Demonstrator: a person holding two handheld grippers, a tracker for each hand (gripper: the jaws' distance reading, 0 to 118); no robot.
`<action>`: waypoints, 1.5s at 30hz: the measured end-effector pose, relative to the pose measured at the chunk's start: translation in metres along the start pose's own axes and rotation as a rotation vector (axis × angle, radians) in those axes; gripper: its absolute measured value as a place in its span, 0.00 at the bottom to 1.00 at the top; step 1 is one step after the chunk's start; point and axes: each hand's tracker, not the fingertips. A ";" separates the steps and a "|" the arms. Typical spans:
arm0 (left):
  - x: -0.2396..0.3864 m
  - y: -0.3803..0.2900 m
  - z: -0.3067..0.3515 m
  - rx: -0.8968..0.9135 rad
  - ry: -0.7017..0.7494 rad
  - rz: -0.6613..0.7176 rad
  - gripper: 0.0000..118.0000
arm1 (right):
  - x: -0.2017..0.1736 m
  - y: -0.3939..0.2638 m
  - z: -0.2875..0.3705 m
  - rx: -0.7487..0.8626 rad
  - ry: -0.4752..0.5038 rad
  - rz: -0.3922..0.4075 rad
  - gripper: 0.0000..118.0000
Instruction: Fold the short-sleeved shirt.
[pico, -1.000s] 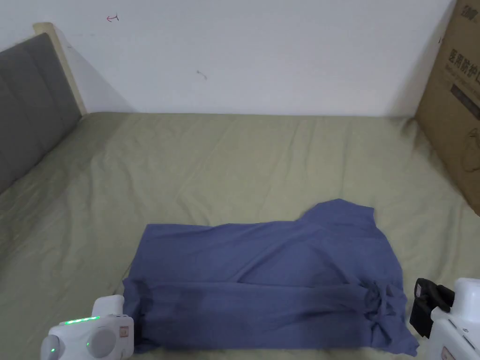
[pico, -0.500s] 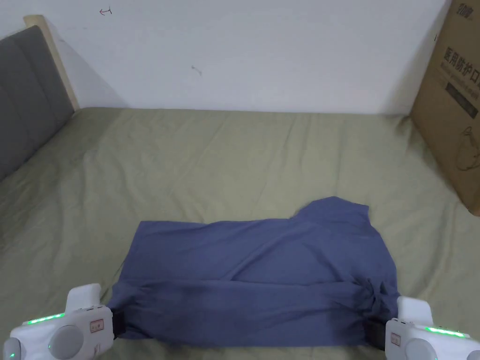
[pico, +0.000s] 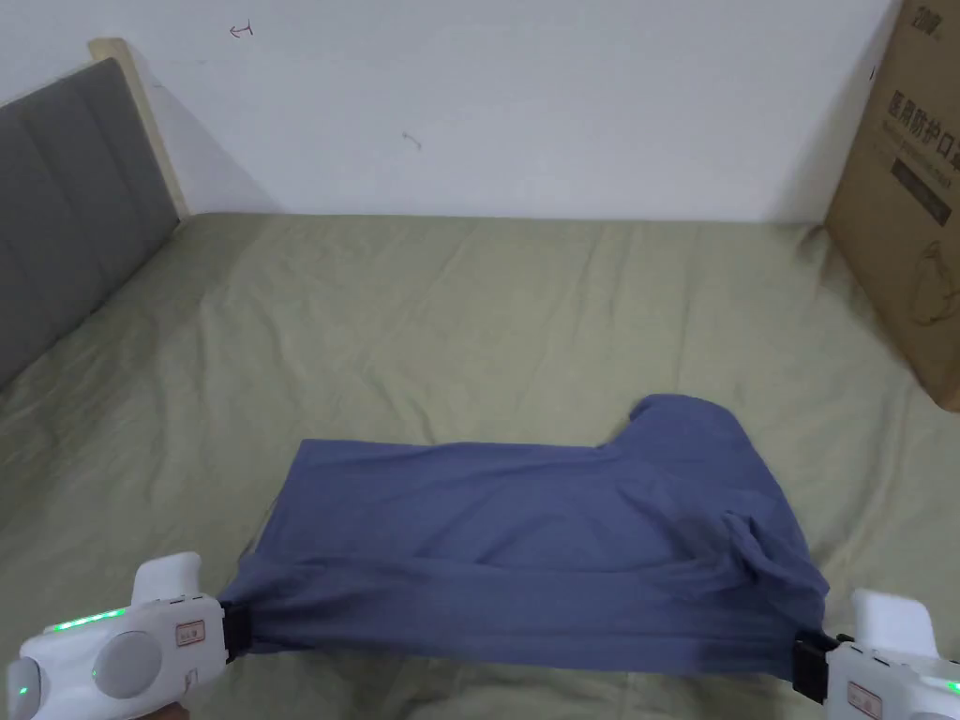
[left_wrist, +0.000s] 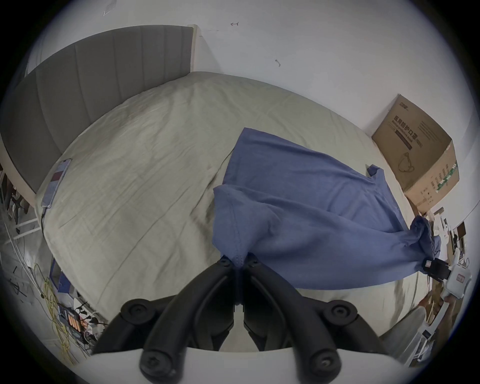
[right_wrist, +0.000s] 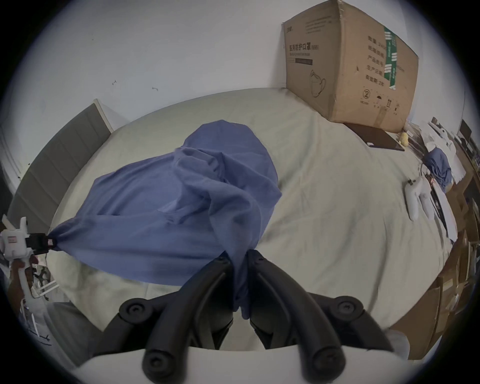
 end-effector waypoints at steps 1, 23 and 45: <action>-0.004 -0.006 0.004 -0.008 0.001 -0.001 0.03 | 0.003 -0.008 0.007 -0.001 0.010 -0.003 0.07; 0.036 -0.009 0.082 0.180 -0.136 -0.016 0.89 | -0.014 0.006 0.084 0.215 0.096 -0.089 0.97; 0.117 0.064 0.111 0.561 -0.107 -0.177 0.00 | -0.082 0.095 0.136 0.684 -0.006 0.101 0.00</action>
